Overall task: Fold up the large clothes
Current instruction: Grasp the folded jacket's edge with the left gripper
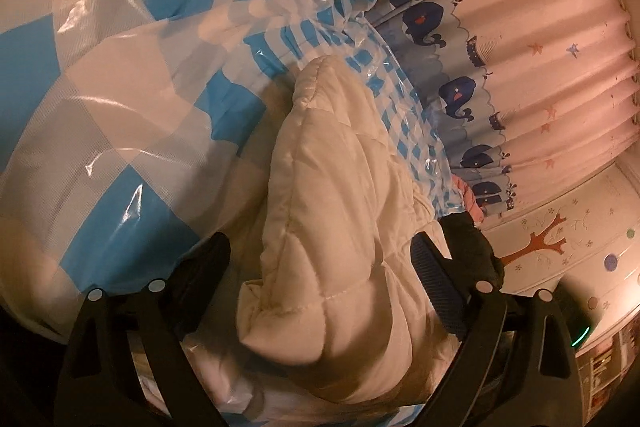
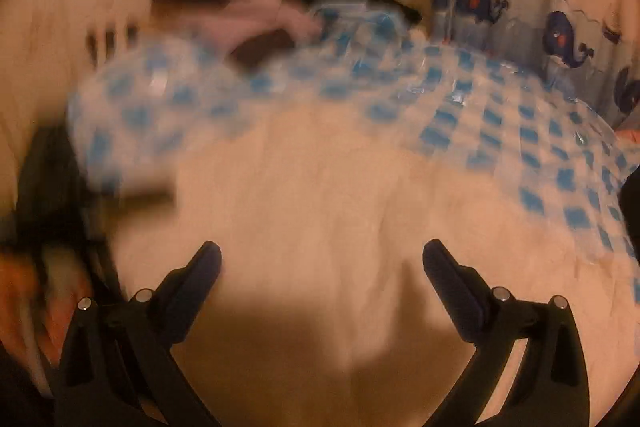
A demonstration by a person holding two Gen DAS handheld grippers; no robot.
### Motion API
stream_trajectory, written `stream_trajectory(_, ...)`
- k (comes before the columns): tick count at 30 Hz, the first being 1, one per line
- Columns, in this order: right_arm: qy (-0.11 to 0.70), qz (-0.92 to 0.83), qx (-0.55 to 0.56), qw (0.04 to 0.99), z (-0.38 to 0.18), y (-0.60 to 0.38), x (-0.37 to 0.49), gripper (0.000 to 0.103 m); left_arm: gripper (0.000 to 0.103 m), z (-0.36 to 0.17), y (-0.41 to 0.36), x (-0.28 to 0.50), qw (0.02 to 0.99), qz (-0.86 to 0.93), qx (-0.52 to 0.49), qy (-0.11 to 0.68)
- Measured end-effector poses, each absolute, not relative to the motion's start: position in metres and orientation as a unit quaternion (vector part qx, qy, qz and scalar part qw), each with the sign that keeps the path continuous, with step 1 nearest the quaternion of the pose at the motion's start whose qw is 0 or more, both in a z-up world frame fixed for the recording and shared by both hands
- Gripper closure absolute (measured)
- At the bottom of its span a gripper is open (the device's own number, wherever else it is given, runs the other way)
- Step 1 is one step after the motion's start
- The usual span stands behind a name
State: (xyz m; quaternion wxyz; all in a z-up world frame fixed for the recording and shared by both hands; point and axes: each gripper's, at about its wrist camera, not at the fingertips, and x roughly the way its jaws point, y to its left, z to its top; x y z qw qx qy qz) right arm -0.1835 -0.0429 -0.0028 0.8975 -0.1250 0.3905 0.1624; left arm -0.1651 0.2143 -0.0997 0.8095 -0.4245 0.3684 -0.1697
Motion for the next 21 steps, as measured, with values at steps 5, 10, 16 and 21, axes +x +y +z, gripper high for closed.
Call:
stream_trajectory(5,0.389,0.179,-0.069,0.901,0.01,-0.061,-0.205,0.006,0.015,-0.093,0.206,-0.167,0.827,-0.164,-0.39,0.37)
stream_trajectory(10,0.323,0.076,-0.057,0.942,0.046,-0.138,-0.248,0.006,0.014,-0.09,0.206,-0.171,0.823,-0.164,-0.389,0.379)
stream_trajectory(16,0.465,0.047,0.163,0.869,0.003,-0.305,-0.245,0.007,0.013,-0.092,0.185,-0.162,0.825,-0.137,-0.371,0.403)
stream_trajectory(21,0.318,0.021,0.174,0.932,0.079,-0.329,-0.235,0.007,0.013,-0.086,0.181,-0.164,0.827,-0.1,-0.392,0.39)
